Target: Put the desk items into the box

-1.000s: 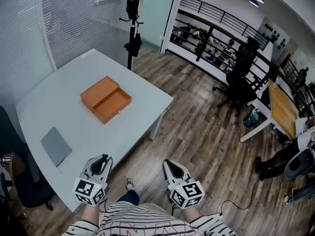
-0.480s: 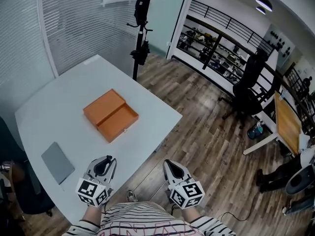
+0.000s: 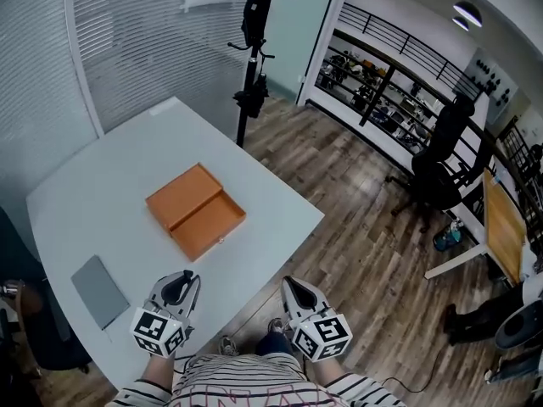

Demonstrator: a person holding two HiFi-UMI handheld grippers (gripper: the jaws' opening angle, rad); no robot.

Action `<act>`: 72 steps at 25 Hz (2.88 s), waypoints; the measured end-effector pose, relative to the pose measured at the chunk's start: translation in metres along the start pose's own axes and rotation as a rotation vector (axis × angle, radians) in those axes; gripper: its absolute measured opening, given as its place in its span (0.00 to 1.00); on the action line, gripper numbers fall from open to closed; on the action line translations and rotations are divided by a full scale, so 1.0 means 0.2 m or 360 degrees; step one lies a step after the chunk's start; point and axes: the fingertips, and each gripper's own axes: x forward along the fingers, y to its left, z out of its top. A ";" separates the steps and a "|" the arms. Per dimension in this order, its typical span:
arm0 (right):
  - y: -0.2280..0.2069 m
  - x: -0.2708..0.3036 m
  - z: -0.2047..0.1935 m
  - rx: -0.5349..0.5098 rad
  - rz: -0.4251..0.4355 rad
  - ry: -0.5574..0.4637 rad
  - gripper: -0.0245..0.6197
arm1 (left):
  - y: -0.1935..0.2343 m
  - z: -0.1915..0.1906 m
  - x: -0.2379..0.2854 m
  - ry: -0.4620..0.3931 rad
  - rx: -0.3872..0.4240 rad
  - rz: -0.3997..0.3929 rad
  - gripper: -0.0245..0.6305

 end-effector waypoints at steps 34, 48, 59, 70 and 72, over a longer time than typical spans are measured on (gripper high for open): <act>-0.55 0.69 0.13 -0.0062 0.0448 0.0173 0.08 | 0.43 0.10 0.88 0.0308 0.0466 0.0315 0.15; -0.68 0.75 0.14 -0.0044 0.0435 0.0185 0.08 | 0.58 -0.16 1.15 0.0651 0.0597 0.0266 0.15; -0.75 0.78 0.10 -0.0047 0.0428 0.0234 0.08 | 0.67 -0.41 1.27 0.0913 0.0489 0.0255 0.15; -0.80 0.81 0.09 -0.0035 0.0418 0.0251 0.08 | 0.71 -0.61 1.33 0.1168 0.0379 0.0239 0.15; -0.81 0.80 0.09 -0.0030 0.0402 0.0253 0.08 | 0.70 -0.63 1.35 0.1188 0.0367 0.0234 0.15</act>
